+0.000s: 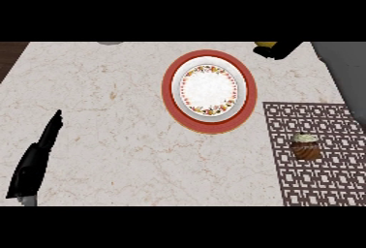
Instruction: Pick the lemon from the placemat and place it in the plate
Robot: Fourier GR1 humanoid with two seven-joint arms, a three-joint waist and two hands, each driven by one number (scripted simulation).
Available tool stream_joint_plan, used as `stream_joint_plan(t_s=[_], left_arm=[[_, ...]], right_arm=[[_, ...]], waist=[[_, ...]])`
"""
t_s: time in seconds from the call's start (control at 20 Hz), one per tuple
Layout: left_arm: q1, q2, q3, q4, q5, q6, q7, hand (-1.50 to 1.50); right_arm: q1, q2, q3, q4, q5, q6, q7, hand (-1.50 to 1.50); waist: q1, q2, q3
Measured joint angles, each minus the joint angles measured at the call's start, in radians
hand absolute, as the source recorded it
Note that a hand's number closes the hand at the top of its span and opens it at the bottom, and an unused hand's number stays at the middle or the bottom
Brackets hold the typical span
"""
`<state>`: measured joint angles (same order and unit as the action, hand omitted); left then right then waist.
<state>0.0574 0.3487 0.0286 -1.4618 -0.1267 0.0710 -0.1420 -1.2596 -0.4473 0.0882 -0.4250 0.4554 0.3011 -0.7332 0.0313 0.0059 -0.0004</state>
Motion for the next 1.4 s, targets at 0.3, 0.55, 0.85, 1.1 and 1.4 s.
stream_joint_plan(t_s=[0.3,0.55,0.85,1.1,1.4], left_arm=[[0.004,0.002,0.011,-0.015,-0.009,-0.004,0.012,0.0],[0.02,0.002,0.017,-0.039,-0.004,-0.021,0.016,0.0],[0.011,-0.009,0.018,-0.038,-0.016,-0.018,0.028,0.0],[0.016,-0.018,0.02,-0.046,-0.022,-0.024,0.023,0.0],[-0.01,-0.015,0.033,-0.027,-0.024,-0.033,0.029,0.0]], right_arm=[[0.002,0.149,0.056,0.003,0.062,-0.04,0.098,1.5],[0.015,0.237,0.084,0.055,0.11,-0.083,0.112,1.5],[0.032,0.338,0.048,0.114,0.088,-0.085,0.227,-1.5],[0.04,0.373,0.023,0.17,0.092,-0.135,0.259,-1.5],[0.017,0.347,-0.1,0.176,-0.013,-0.121,0.245,-1.5]], waist=[[-0.008,-0.002,0.0],[-0.001,0.001,0.0],[-0.005,0.001,0.0],[0.001,0.004,0.0],[0.0,0.006,0.001]])
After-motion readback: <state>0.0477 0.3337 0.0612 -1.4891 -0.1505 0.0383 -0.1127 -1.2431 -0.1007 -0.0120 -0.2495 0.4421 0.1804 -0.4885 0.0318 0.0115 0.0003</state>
